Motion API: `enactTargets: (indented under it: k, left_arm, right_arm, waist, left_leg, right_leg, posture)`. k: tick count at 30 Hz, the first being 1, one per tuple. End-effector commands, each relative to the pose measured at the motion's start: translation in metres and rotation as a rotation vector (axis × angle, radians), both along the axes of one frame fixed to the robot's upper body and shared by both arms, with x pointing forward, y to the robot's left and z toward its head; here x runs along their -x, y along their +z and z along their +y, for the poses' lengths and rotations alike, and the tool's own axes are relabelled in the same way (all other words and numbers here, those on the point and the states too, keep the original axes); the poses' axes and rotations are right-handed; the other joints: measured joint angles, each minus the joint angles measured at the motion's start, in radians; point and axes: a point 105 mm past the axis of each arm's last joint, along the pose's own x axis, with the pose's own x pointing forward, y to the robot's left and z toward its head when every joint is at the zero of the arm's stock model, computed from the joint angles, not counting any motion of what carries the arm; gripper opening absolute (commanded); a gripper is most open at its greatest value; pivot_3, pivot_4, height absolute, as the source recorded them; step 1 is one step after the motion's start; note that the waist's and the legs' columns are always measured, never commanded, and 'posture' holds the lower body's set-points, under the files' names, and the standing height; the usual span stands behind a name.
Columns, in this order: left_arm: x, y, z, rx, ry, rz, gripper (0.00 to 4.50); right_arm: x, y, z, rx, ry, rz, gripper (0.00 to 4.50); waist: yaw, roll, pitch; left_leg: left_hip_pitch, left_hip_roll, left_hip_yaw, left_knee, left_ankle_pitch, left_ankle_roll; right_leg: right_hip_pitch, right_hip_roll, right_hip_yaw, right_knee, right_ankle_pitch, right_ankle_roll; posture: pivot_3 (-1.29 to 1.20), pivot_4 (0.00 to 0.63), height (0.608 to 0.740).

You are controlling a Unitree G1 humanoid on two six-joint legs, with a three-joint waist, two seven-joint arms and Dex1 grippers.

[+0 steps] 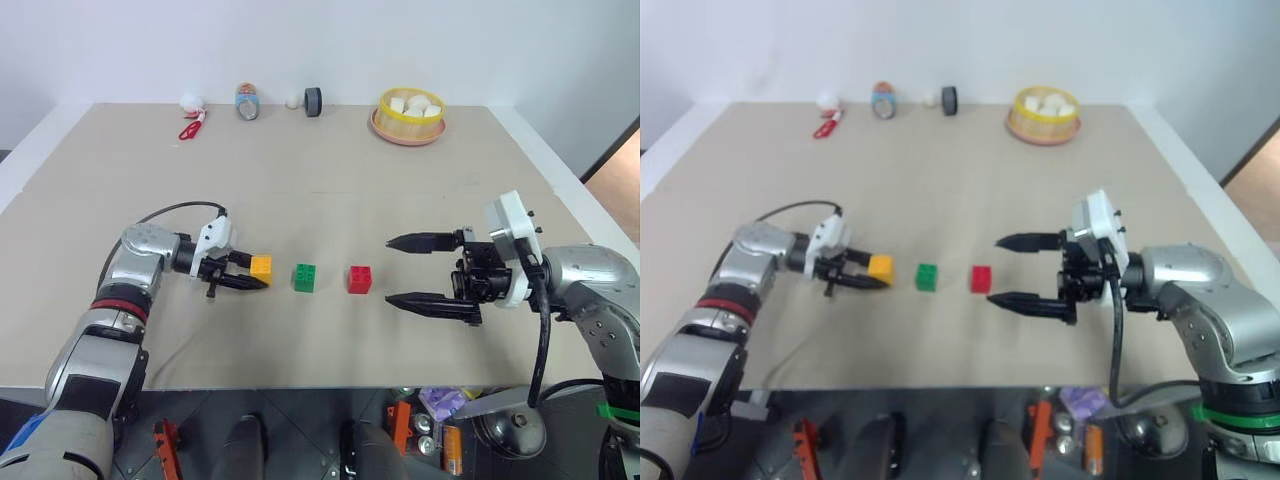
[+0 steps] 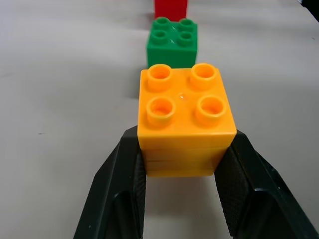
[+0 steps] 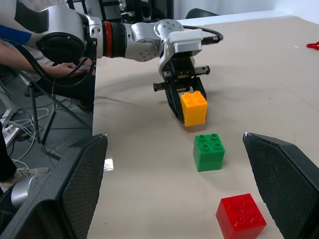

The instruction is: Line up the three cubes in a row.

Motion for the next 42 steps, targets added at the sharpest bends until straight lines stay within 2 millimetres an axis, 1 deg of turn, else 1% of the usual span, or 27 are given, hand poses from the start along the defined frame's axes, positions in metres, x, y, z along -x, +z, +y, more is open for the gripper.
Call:
enactTargets:
  k: [1,8,19,26,33,36,42]
  left_arm:
    - [0.003,0.0,0.009,-0.035,-0.016,-0.024,1.32]
    - [0.001,-0.007,0.015,-0.074,-0.006,-0.02,1.32]
    - [-0.005,-0.002,0.012,-0.072,0.006,-0.031,1.32]
    - [-0.01,0.006,0.008,-0.053,0.012,-0.052,1.32]
    - [-0.011,0.008,0.002,-0.034,0.003,-0.058,1.32]
    - [-0.011,0.007,0.004,-0.036,0.007,-0.055,1.32]
    - [-0.009,0.004,0.014,-0.056,0.028,-0.049,1.32]
  right_arm:
    - [0.008,0.011,-0.002,-0.001,-0.004,-0.053,4.5]
    - [0.012,0.011,-0.004,0.002,-0.025,-0.046,4.5]
    - [0.017,0.013,-0.01,0.009,-0.055,-0.038,4.5]
    - [0.01,0.007,-0.011,0.012,-0.068,-0.024,4.5]
    - [0.001,0.0,-0.018,0.024,-0.091,-0.003,4.5]
    - [-0.001,0.0,-0.019,0.024,-0.095,-0.003,4.5]
    - [-0.002,0.001,-0.02,0.022,-0.098,-0.005,4.5]
  waist:
    - [0.0,0.0,0.0]
    - [0.0,0.0,0.0]
    - [0.0,0.0,0.0]
    - [0.0,-0.001,0.0]
    - [0.0,-0.001,0.0]
    - [0.0,-0.001,0.0]
    - [0.0,-0.001,0.0]
  left_leg:
    - [0.0,0.0,0.0,0.0,0.0,0.0]
    - [0.0,0.0,0.0,0.0,0.0,0.0]
    - [0.0,0.0,0.0,0.002,0.0,0.0]
    - [-0.001,0.0,0.0,0.005,0.0,0.001]
    - [-0.002,0.0,0.001,0.007,0.0,0.001]
    - [-0.002,0.0,0.001,0.007,0.0,0.001]
    - [-0.002,0.0,0.001,0.007,-0.001,0.002]
  right_leg:
    - [0.0,0.0,0.0,0.0,0.0,0.0]
    - [0.0,0.0,0.0,0.0,0.0,0.0]
    - [0.001,0.0,0.0,0.0,0.0,0.0]
    - [0.001,0.0,0.001,0.0,0.001,0.001]
    - [0.001,0.0,0.002,0.0,0.001,0.002]
    - [0.001,0.0,0.002,0.0,0.002,0.002]
    - [0.001,0.0,0.002,0.0,0.002,0.002]
  posture:
    - [0.0,0.15,0.74]
    - [0.0,0.15,0.74]
    - [0.0,0.15,0.74]
    - [0.0,0.15,0.74]
    - [0.0,0.15,0.74]
    - [0.0,0.15,0.74]
    - [0.0,0.15,0.74]
